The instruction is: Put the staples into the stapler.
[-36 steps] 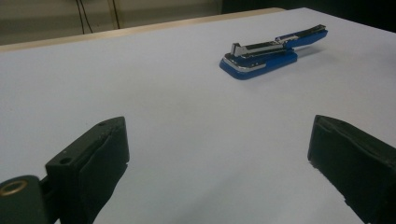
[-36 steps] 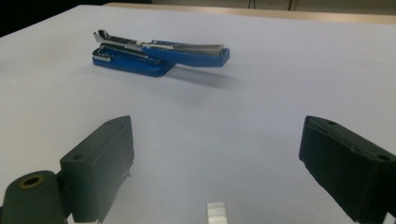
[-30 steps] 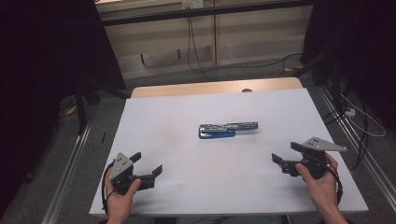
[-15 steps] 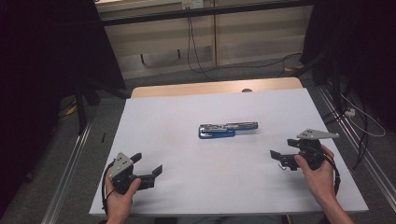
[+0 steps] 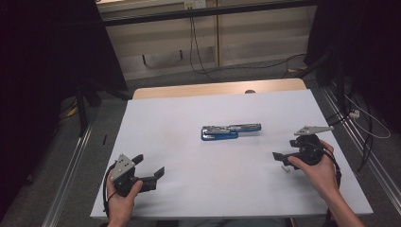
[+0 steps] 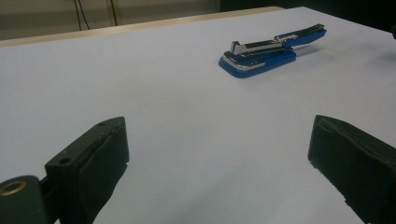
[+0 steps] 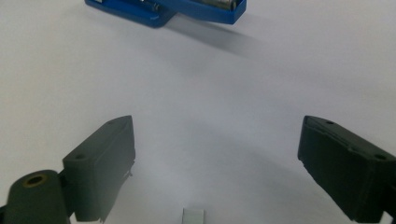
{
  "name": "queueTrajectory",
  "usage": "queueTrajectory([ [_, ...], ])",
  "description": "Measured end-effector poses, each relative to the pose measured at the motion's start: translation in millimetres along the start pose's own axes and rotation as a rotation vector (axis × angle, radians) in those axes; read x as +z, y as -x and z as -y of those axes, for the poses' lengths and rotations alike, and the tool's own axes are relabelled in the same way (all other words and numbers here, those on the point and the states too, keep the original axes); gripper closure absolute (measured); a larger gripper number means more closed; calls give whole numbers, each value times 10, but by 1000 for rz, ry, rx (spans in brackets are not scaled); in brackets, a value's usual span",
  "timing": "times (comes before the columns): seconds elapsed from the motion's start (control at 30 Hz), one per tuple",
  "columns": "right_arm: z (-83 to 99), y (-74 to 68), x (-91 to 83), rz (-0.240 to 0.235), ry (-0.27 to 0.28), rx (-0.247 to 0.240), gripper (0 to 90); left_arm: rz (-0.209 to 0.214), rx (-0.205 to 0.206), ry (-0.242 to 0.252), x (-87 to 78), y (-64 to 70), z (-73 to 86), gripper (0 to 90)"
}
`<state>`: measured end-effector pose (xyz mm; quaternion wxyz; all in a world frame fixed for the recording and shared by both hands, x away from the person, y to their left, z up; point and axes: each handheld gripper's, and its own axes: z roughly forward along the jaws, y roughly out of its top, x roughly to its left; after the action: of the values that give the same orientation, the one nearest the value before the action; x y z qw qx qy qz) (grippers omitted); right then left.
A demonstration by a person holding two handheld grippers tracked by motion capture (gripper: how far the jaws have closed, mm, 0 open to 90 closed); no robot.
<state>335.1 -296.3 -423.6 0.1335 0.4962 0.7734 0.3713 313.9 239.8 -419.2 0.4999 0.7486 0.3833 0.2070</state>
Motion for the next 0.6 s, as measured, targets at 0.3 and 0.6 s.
queueTrajectory([
  [0.3,127,22,-69,-26,-76,-2,306,3,19,-5,-9,27,-8,53],
  [0.6,189,-8,-142,-36,-168,-24,478,-2,31,-13,1,30,-12,53],
])
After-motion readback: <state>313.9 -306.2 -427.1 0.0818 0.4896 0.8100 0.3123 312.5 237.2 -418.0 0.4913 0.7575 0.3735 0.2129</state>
